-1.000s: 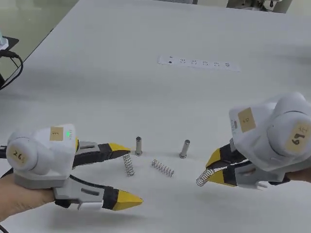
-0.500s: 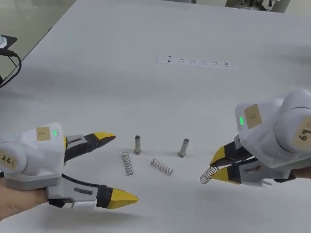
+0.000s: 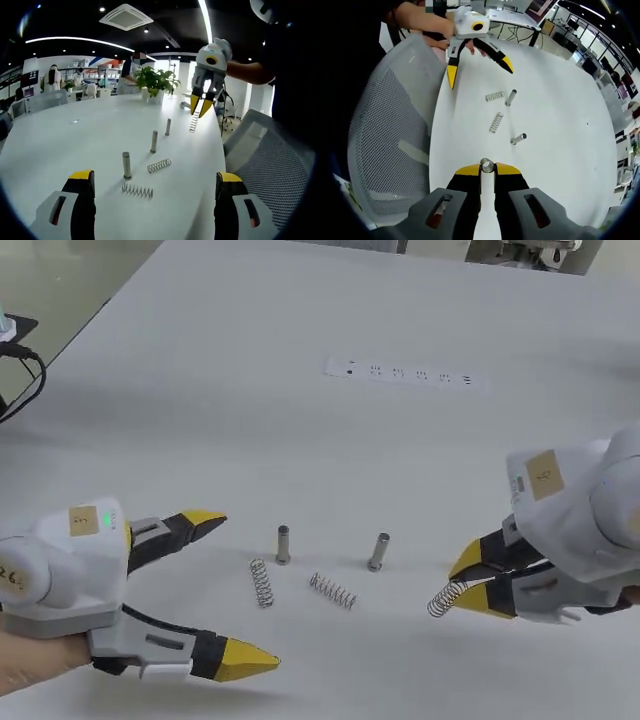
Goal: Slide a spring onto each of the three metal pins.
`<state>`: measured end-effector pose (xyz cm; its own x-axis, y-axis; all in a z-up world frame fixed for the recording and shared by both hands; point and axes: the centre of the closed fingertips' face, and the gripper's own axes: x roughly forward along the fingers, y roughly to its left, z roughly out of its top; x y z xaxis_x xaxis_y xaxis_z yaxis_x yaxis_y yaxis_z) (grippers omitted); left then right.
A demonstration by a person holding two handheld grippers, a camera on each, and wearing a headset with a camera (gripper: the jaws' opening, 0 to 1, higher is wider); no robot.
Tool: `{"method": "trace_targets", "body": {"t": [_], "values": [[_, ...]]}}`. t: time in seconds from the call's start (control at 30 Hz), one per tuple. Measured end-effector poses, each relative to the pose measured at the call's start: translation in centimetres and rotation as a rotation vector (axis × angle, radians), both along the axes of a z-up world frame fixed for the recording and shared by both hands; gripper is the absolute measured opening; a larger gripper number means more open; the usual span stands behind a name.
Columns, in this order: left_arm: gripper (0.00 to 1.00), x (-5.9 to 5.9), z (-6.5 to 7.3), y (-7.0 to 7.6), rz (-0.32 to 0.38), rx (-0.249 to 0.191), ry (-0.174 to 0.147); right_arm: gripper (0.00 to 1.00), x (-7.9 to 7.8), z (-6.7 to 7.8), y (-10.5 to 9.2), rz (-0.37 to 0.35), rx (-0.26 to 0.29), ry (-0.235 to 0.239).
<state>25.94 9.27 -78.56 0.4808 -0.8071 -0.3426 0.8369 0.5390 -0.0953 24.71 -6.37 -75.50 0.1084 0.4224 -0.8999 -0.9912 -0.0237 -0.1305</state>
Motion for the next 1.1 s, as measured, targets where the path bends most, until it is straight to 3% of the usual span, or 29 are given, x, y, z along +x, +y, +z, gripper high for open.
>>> {"method": "trace_targets", "body": {"t": [0.43,0.6,0.67,1.1], "values": [[0.98,0.4,0.3,0.3,0.02,-0.007,-0.008,0.06,1.5,0.3,-2.7,0.0,-0.07,-0.04],[0.97,0.4,0.3,0.2,0.022,-0.009,-0.006,0.06,2.1,0.4,-3.6,-0.019,-0.08,-0.045],[0.95,0.4,0.1,0.4,0.02,0.018,-0.016,0.06,2.2,0.6,-3.8,-0.028,-0.072,-0.045],[0.98,0.4,0.2,0.4,0.028,-0.001,-0.002,0.06,4.7,1.6,-5.7,-0.07,-0.105,-0.082]]}}
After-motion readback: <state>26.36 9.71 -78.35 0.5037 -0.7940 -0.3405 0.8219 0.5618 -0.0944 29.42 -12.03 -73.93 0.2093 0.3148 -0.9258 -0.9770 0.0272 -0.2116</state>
